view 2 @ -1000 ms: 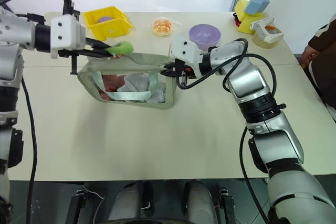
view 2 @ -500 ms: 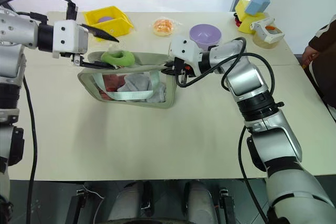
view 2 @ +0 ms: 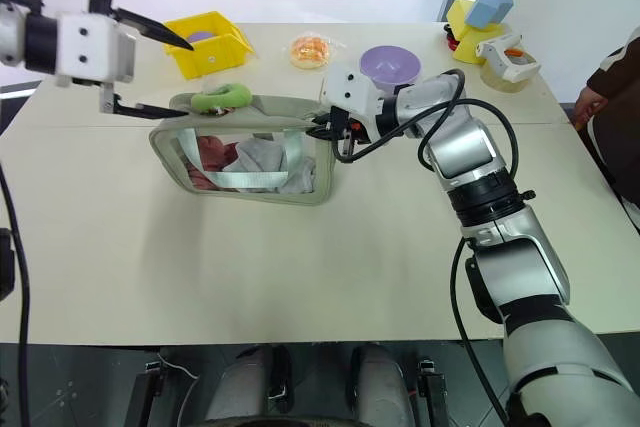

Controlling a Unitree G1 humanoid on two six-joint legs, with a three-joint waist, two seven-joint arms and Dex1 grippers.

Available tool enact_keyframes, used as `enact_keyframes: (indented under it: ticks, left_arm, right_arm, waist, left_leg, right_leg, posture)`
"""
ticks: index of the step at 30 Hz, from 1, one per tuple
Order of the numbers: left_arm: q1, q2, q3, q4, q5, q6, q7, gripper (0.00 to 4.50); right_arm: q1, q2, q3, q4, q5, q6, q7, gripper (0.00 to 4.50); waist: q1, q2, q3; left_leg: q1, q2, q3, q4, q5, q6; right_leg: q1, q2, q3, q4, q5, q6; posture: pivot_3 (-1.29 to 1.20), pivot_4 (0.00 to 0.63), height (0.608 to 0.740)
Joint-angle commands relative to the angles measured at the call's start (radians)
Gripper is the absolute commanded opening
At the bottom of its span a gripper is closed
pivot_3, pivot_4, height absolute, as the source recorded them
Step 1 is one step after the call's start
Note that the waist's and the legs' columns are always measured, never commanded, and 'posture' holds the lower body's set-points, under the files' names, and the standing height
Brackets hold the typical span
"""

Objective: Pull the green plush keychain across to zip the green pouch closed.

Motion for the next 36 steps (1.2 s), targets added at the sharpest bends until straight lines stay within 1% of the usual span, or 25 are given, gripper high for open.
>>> enact_keyframes:
  ticks: [1, 4, 6, 9, 12, 14, 18, 21, 23, 24, 25, 27, 28, 29, 30, 31, 32, 36]
  left_arm:
    - [-0.009, 0.053, 0.024, -0.039, -0.008, 0.046, -0.030, 4.45]
    - [0.062, 0.084, 0.051, -0.119, -0.064, 0.155, -0.053, 4.45]
    - [0.093, 0.080, 0.073, -0.158, -0.096, 0.232, -0.034, 4.45]
    - [0.192, 0.086, 0.104, -0.194, -0.114, 0.308, 0.016, 4.45]
    - [0.301, 0.082, 0.125, -0.186, -0.101, 0.317, 0.073, 4.45]
    - [0.338, 0.075, 0.133, -0.170, -0.096, 0.308, 0.107, 4.45]
    - [0.361, 0.063, 0.137, -0.128, -0.104, 0.311, 0.142, 4.45]
    - [0.368, 0.033, 0.135, -0.092, -0.110, 0.303, 0.167, 4.45]
    - [0.371, 0.022, 0.135, -0.083, -0.109, 0.296, 0.174, 3.92]
    - [0.371, 0.018, 0.139, -0.086, -0.120, 0.303, 0.168, 3.56]
    - [0.370, 0.014, 0.142, -0.087, -0.128, 0.311, 0.166, 3.12]
    - [0.369, 0.010, 0.146, -0.090, -0.139, 0.320, 0.164, 2.06]
    - [0.369, 0.009, 0.145, -0.089, -0.139, 0.319, 0.165, 1.70]
    - [0.369, 0.009, 0.145, -0.088, -0.138, 0.318, 0.165, 1.07]
    - [0.368, 0.006, 0.144, -0.086, -0.138, 0.321, 0.171, 0.67]
    - [0.366, 0.003, 0.143, -0.084, -0.138, 0.324, 0.175, 0.16]
    - [0.370, -0.001, 0.145, -0.096, -0.151, 0.342, 0.169, 0.07]
    - [0.385, -0.007, 0.147, -0.121, -0.166, 0.365, 0.165, 0.07]
  right_arm:
    - [-0.021, 0.017, -0.001, 0.014, -0.009, -0.016, -0.001, 0.00]
    - [-0.022, 0.020, -0.002, 0.023, -0.011, -0.024, -0.001, 0.00]
    - [-0.022, 0.022, -0.001, 0.030, -0.014, -0.033, 0.000, 0.00]
    - [-0.021, 0.023, -0.002, 0.025, -0.015, -0.032, 0.004, 0.00]
    - [-0.021, 0.023, -0.004, 0.021, -0.016, -0.029, 0.007, 0.00]
    - [-0.019, 0.022, -0.004, 0.015, -0.016, -0.027, 0.010, 0.00]
    - [-0.013, 0.018, -0.004, 0.000, -0.015, -0.016, 0.012, 0.00]
    - [-0.007, 0.015, -0.005, -0.011, -0.016, -0.007, 0.015, 0.00]
    - [-0.005, 0.013, -0.005, -0.018, -0.016, -0.003, 0.016, 0.00]
    - [-0.003, 0.012, -0.005, -0.021, -0.017, 0.001, 0.017, 0.00]
    - [-0.003, 0.011, -0.006, -0.023, -0.017, 0.003, 0.017, 0.00]
    - [0.001, 0.006, -0.007, -0.032, -0.017, 0.009, 0.018, 0.00]
    - [0.003, 0.005, -0.007, -0.035, -0.016, 0.012, 0.019, 0.00]
    - [0.005, 0.003, -0.007, -0.039, -0.016, 0.014, 0.019, 0.00]
    - [0.007, 0.001, -0.007, -0.044, -0.016, 0.016, 0.020, 0.00]
    - [0.009, 0.000, -0.007, -0.048, -0.015, 0.019, 0.020, 0.00]
    - [0.011, -0.003, -0.007, -0.054, -0.014, 0.022, 0.022, 0.00]
    - [0.015, -0.018, -0.007, -0.084, -0.005, 0.045, 0.038, 0.00]
  waist:
    - [-0.002, 0.000, 0.000]
    - [-0.007, 0.000, 0.000]
    - [-0.009, 0.000, 0.000]
    - [-0.015, 0.000, 0.000]
    - [-0.023, 0.001, 0.000]
    - [-0.023, 0.001, 0.000]
    - [-0.020, 0.001, 0.000]
    - [-0.021, 0.001, 0.000]
    - [-0.021, 0.001, 0.000]
    - [-0.021, 0.001, 0.000]
    - [-0.021, 0.001, 0.000]
    - [-0.021, 0.001, 0.000]
    - [-0.021, 0.001, 0.000]
    - [-0.021, 0.001, 0.000]
    - [-0.021, 0.001, 0.000]
    - [-0.020, 0.001, 0.000]
    - [-0.019, 0.001, 0.000]
    - [-0.016, 0.001, 0.000]
  left_leg:
    - [0.000, 0.000, 0.000, 0.000, 0.000, 0.000]
    - [0.000, 0.000, 0.000, 0.000, 0.000, 0.000]
    - [0.000, 0.000, 0.000, 0.000, 0.000, 0.000]
    - [0.000, 0.000, -0.001, 0.000, 0.000, 0.000]
    - [0.000, 0.000, -0.001, 0.000, 0.000, 0.000]
    - [0.000, 0.000, -0.001, -0.001, 0.000, 0.000]
    - [0.000, 0.000, -0.001, 0.000, 0.000, 0.000]
    - [0.000, 0.000, -0.001, 0.000, 0.000, 0.000]
    - [0.000, 0.000, -0.001, 0.000, 0.000, 0.000]
    - [0.000, 0.000, 0.000, 0.000, 0.000, 0.000]
    - [0.000, 0.000, 0.000, 0.000, 0.000, 0.000]
    - [0.000, 0.000, 0.000, -0.001, 0.000, 0.000]
    - [0.000, 0.000, 0.000, 0.000, 0.000, 0.000]
    - [0.000, 0.000, 0.000, 0.000, 0.000, 0.000]
    - [0.000, 0.000, 0.000, 0.000, 0.000, 0.000]
    - [0.000, 0.000, 0.000, 0.000, 0.000, 0.000]
    - [0.000, 0.000, 0.000, 0.000, 0.000, 0.000]
    - [0.000, 0.000, 0.000, 0.000, 0.000, 0.000]
  right_leg:
    - [0.000, 0.000, 0.000, 0.000, 0.000, 0.000]
    - [0.000, 0.000, 0.000, 0.000, 0.000, 0.000]
    - [0.000, 0.000, 0.000, 0.000, 0.000, 0.000]
    - [0.000, 0.000, 0.000, 0.001, 0.000, 0.000]
    - [0.000, 0.000, 0.000, 0.001, 0.000, 0.000]
    - [0.000, 0.000, 0.000, 0.001, 0.000, 0.000]
    - [0.000, 0.000, 0.000, 0.000, 0.000, 0.000]
    - [0.000, 0.000, 0.000, 0.001, 0.000, 0.000]
    - [0.000, 0.000, 0.000, 0.001, 0.000, 0.000]
    - [0.000, 0.000, 0.000, 0.001, 0.000, 0.000]
    - [0.000, 0.000, 0.000, 0.000, 0.000, 0.000]
    - [0.000, 0.000, 0.000, 0.001, 0.000, 0.000]
    - [0.000, 0.000, 0.000, 0.001, 0.000, 0.000]
    - [0.000, 0.000, 0.000, 0.001, 0.000, 0.000]
    - [0.000, 0.000, 0.000, 0.001, 0.000, 0.000]
    - [0.000, 0.000, 0.000, 0.001, 0.000, 0.000]
    - [0.000, 0.000, 0.000, 0.001, 0.000, 0.000]
    - [0.000, 0.000, 0.000, 0.001, 0.000, 0.000]
  posture:
    - [0.00, 0.150, 0.739]
    - [0.00, 0.150, 0.739]
    - [0.00, 0.150, 0.739]
    - [0.00, 0.150, 0.739]
    - [0.00, 0.150, 0.739]
    - [0.00, 0.150, 0.739]
    - [0.00, 0.150, 0.739]
    - [0.00, 0.150, 0.739]
    - [0.00, 0.150, 0.739]
    - [0.00, 0.150, 0.739]
    - [0.00, 0.150, 0.739]
    - [0.00, 0.150, 0.739]
    - [0.00, 0.150, 0.739]
    - [0.00, 0.150, 0.739]
    - [0.00, 0.150, 0.739]
    - [0.00, 0.150, 0.739]
    - [0.00, 0.150, 0.739]
    - [0.00, 0.150, 0.739]
